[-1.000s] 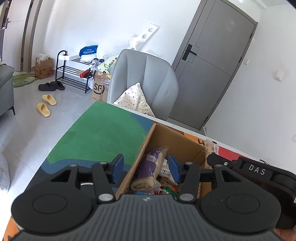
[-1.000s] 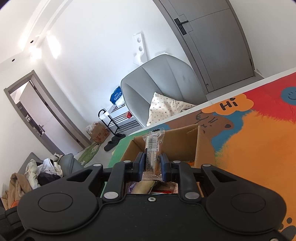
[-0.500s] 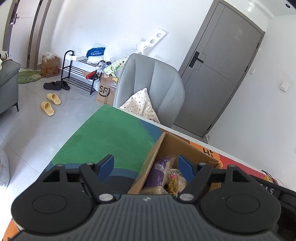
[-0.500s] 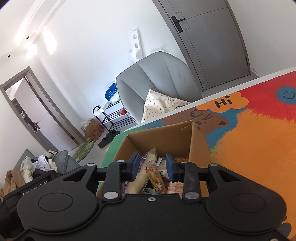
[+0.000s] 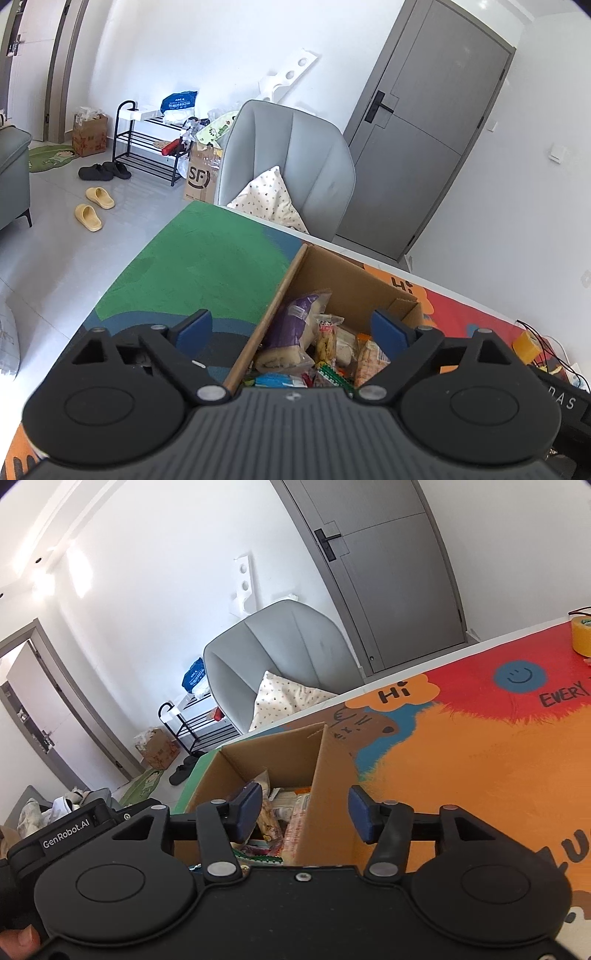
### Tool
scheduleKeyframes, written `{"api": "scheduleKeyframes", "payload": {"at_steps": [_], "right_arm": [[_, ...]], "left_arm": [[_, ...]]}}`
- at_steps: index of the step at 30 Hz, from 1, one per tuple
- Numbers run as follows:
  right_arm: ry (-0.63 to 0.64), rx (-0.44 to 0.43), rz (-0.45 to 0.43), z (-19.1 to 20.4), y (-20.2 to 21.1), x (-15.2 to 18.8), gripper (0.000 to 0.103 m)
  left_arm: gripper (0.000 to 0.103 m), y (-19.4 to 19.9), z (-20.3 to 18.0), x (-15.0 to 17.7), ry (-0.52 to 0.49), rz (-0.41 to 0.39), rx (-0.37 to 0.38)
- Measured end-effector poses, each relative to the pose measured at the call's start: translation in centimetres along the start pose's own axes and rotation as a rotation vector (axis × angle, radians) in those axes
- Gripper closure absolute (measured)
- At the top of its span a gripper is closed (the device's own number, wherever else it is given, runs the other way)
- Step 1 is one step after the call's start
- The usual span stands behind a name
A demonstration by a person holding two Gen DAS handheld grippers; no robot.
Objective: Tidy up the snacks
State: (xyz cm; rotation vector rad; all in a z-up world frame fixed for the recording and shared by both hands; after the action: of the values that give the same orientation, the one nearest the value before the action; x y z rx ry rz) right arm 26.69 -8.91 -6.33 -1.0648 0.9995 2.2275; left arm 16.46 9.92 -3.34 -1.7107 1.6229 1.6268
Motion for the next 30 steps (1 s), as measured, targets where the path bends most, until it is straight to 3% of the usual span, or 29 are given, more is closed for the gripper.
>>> {"api": "scheduleKeyframes", "payload": {"at_steps": [13,18,30], "right_arm": [[0.024,0.077,-0.062,-1.6,4.9,0.1,0.010],[0.026,0.077,-0.082,-1.8,6.8,0.4,0.001],[0.074,0.104,-0.082,-0.8,11.4,1.4,0.000]], "left_arm": [[0.004,2.5,-3.2,1.8,-0.159,0.045,0.064],[0.001,4.1,-3.9,2.5,-0.220,0.035,0.077],[0.001,8.5,-3.8,3.4,-0.280,0.026,0.137]]}}
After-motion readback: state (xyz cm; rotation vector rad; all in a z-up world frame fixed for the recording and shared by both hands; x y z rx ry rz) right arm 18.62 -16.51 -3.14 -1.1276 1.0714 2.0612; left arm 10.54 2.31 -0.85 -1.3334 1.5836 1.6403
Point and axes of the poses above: each gripper's, at about its wrist camera, not at the fingertips, and y roughly against the way its jaws point, z to its left, x to its underside, the point moved 5 cm from there along -y, roughly the way its jaws point, and after that the axes turned 7 degrees about -z, right-handed, at the moved point
